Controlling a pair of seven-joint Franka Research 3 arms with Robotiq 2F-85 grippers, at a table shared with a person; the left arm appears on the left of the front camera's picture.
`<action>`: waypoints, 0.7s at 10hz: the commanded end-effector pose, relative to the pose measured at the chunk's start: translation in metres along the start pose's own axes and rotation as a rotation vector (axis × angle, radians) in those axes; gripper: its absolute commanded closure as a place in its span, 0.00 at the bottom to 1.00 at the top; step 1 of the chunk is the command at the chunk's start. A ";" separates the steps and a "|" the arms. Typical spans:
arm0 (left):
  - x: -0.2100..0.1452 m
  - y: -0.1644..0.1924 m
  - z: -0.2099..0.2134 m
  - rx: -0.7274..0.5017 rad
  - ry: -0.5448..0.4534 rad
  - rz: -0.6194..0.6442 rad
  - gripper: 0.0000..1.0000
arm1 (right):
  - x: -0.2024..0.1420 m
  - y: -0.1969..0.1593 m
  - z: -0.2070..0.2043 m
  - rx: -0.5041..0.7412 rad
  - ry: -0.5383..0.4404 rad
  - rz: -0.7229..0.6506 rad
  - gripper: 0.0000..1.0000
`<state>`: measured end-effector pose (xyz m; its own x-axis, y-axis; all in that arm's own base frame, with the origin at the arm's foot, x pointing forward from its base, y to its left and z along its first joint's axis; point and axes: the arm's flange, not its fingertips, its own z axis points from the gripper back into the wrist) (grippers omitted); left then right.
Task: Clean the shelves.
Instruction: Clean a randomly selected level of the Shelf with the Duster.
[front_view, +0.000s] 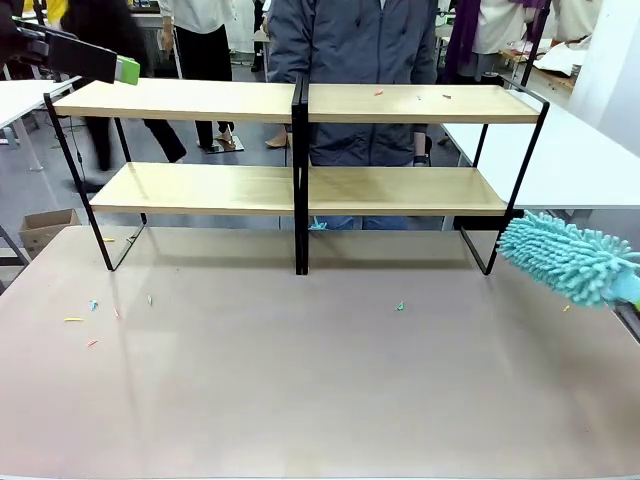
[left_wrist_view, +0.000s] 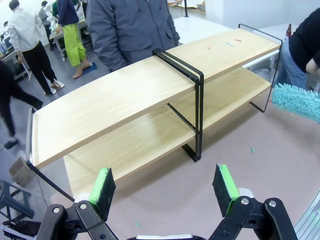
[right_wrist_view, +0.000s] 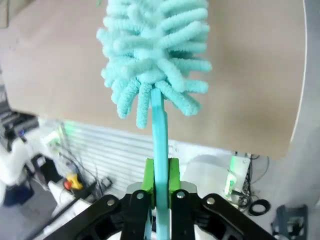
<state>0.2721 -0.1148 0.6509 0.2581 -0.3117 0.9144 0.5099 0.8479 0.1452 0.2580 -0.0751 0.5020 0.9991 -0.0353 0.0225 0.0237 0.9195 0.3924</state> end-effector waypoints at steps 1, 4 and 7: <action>-0.001 0.000 -0.001 -0.001 -0.003 0.004 0.00 | -0.025 -0.030 0.050 -0.003 0.090 0.195 0.88; -0.001 0.000 -0.001 -0.001 -0.003 0.004 0.00 | -0.080 -0.047 0.089 0.038 0.213 0.582 0.88; -0.001 0.000 -0.001 -0.001 -0.003 0.004 0.00 | -0.073 -0.038 0.090 0.040 -0.187 0.972 0.88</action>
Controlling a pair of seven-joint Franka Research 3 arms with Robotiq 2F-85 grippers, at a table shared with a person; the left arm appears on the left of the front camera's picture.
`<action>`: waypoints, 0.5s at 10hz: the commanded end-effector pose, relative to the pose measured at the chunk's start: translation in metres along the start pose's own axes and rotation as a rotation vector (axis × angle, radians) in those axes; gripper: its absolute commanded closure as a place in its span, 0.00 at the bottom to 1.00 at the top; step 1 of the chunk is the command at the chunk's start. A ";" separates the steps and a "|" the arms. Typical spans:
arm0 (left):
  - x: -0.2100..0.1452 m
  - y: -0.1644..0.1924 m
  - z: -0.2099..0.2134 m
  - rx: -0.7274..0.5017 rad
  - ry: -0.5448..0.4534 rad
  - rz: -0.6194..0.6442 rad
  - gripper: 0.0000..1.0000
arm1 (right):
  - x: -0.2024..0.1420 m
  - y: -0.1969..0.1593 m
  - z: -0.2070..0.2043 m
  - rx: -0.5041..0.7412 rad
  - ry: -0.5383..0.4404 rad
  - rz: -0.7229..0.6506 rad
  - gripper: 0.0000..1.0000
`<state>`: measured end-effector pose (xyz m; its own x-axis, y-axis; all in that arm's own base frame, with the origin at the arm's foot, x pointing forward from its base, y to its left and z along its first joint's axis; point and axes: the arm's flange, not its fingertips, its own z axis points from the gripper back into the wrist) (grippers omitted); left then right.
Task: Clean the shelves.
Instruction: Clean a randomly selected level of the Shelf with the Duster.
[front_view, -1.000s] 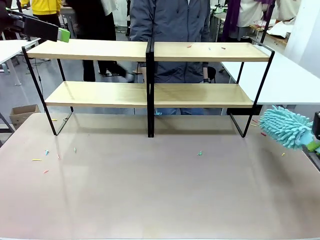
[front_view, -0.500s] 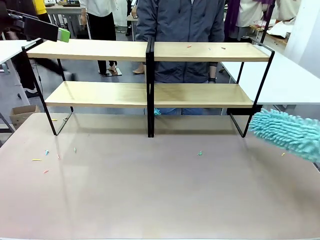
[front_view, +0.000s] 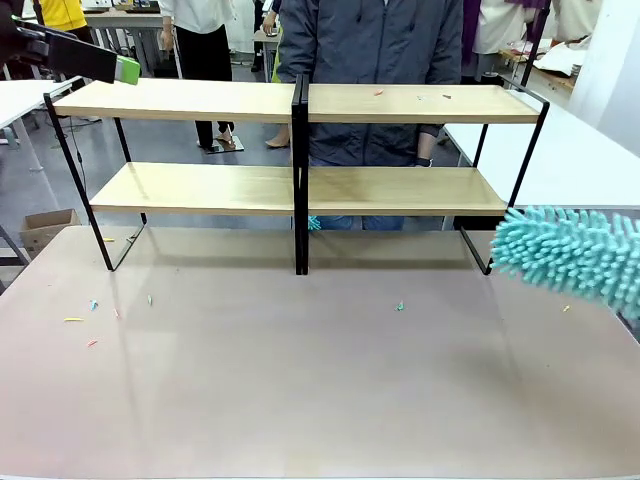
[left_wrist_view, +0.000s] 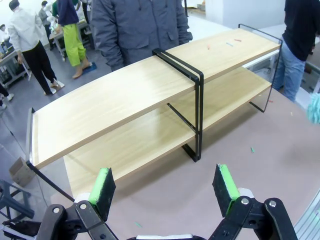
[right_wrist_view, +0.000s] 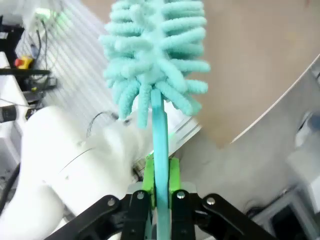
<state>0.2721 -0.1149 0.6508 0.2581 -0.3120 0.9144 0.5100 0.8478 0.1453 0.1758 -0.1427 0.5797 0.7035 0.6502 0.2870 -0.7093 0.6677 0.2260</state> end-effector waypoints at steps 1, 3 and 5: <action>-0.001 0.000 0.000 -0.001 -0.003 0.004 0.00 | 0.005 -0.007 0.002 -0.111 -0.397 0.144 0.88; -0.001 0.000 0.000 -0.001 -0.003 0.004 0.00 | 0.010 -0.024 0.017 -0.216 -0.664 0.125 0.88; -0.001 0.000 0.000 -0.001 -0.003 0.004 0.00 | 0.003 -0.058 0.021 -0.247 -0.764 0.118 0.88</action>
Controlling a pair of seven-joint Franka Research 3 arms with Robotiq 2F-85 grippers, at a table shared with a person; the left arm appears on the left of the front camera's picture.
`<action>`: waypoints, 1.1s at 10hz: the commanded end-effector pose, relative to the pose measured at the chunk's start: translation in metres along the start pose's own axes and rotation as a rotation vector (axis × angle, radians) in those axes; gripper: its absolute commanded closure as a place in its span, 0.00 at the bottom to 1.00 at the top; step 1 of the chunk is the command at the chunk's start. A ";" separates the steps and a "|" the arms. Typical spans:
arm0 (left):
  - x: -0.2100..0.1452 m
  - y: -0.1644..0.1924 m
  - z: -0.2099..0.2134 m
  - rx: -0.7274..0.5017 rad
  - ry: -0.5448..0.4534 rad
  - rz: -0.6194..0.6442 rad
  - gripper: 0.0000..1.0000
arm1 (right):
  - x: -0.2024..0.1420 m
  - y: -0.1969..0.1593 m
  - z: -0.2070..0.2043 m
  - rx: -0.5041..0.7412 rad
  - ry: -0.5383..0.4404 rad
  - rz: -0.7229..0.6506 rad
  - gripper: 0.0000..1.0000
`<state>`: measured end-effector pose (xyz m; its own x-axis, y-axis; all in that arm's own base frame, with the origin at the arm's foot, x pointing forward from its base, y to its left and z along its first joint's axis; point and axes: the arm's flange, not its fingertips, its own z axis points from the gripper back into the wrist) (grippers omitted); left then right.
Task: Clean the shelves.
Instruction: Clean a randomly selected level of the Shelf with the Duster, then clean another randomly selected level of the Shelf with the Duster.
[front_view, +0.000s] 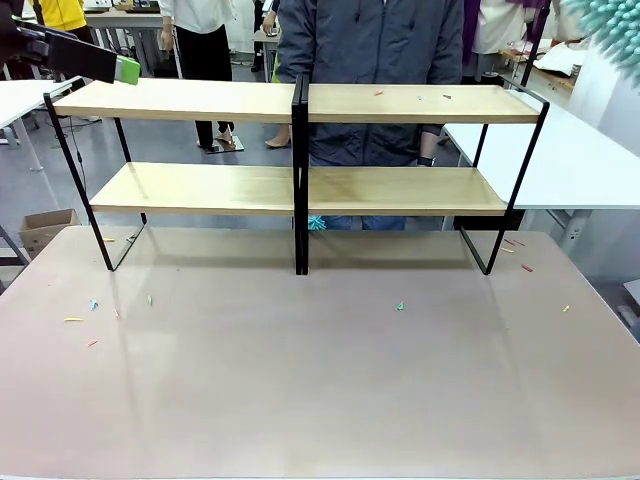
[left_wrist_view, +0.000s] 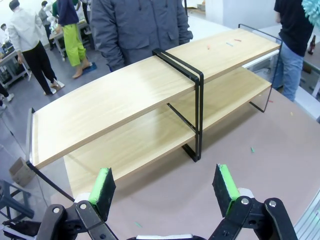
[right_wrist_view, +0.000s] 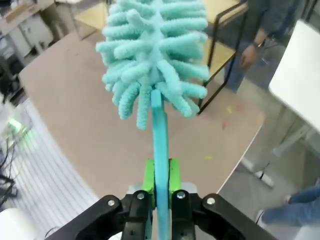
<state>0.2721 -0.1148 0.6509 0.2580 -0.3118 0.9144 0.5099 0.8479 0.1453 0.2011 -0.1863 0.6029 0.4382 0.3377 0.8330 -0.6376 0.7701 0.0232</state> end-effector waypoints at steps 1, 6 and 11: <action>-0.001 0.000 -0.001 -0.001 -0.003 0.004 0.00 | -0.011 -0.024 -0.023 -0.012 -0.070 0.021 0.88; -0.001 0.000 -0.001 -0.001 -0.003 0.004 0.00 | -0.009 -0.014 -0.006 -0.024 -0.043 -0.005 0.88; -0.001 0.000 -0.001 -0.001 -0.003 0.004 0.00 | -0.009 -0.014 -0.006 -0.024 -0.043 -0.005 0.88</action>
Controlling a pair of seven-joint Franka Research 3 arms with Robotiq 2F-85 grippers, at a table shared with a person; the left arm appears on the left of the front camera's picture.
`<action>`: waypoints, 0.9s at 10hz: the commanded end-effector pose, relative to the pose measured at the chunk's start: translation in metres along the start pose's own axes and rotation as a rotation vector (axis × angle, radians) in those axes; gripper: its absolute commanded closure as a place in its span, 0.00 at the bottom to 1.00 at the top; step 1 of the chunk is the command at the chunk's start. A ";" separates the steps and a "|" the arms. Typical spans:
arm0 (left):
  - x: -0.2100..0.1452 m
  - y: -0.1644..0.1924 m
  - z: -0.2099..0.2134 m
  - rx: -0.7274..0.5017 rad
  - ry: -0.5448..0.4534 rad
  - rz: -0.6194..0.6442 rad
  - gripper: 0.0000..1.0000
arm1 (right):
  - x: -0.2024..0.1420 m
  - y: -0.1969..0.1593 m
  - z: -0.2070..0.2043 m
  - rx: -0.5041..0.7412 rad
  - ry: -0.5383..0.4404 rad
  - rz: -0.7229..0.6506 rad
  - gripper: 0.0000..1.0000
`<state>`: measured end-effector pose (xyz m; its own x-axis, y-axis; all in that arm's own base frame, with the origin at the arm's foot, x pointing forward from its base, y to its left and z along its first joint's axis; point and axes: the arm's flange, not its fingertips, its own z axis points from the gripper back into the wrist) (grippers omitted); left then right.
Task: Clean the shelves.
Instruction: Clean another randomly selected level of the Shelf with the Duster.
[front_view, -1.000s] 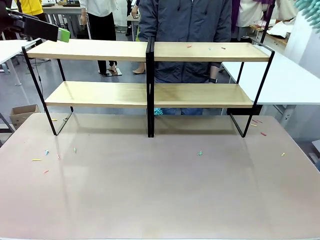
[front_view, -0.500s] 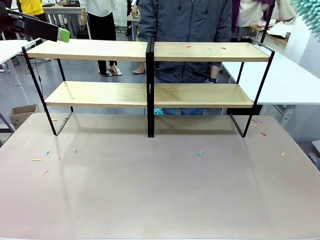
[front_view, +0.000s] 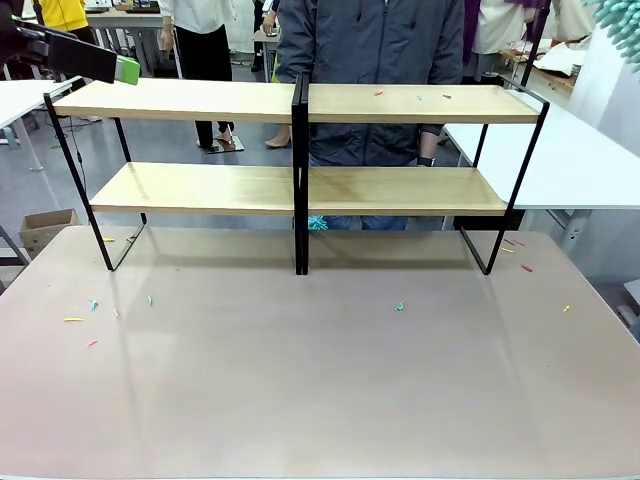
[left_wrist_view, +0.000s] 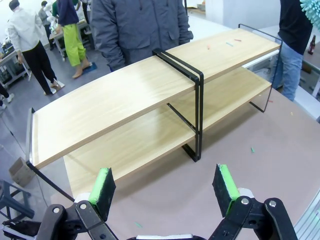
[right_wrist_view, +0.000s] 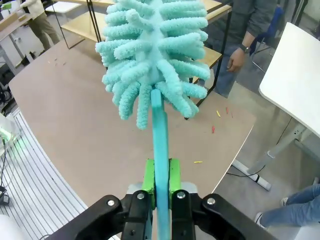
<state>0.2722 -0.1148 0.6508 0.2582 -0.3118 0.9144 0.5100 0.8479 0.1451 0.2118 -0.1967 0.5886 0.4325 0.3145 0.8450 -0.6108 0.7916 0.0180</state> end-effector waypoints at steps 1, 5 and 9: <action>-0.001 0.000 0.000 -0.001 -0.003 0.004 0.00 | 0.002 0.001 0.003 0.008 -0.020 0.009 0.88; -0.001 0.000 0.000 -0.001 -0.003 0.004 0.00 | 0.002 0.001 0.003 0.008 -0.020 0.009 0.88; -0.001 0.000 0.000 -0.001 -0.003 0.004 0.00 | 0.042 0.035 -0.030 -0.041 0.147 0.095 0.88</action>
<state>0.2721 -0.1149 0.6508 0.2580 -0.3119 0.9144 0.5100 0.8478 0.1453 0.2169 -0.1804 0.5923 0.4412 0.3636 0.8205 -0.6224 0.7826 -0.0122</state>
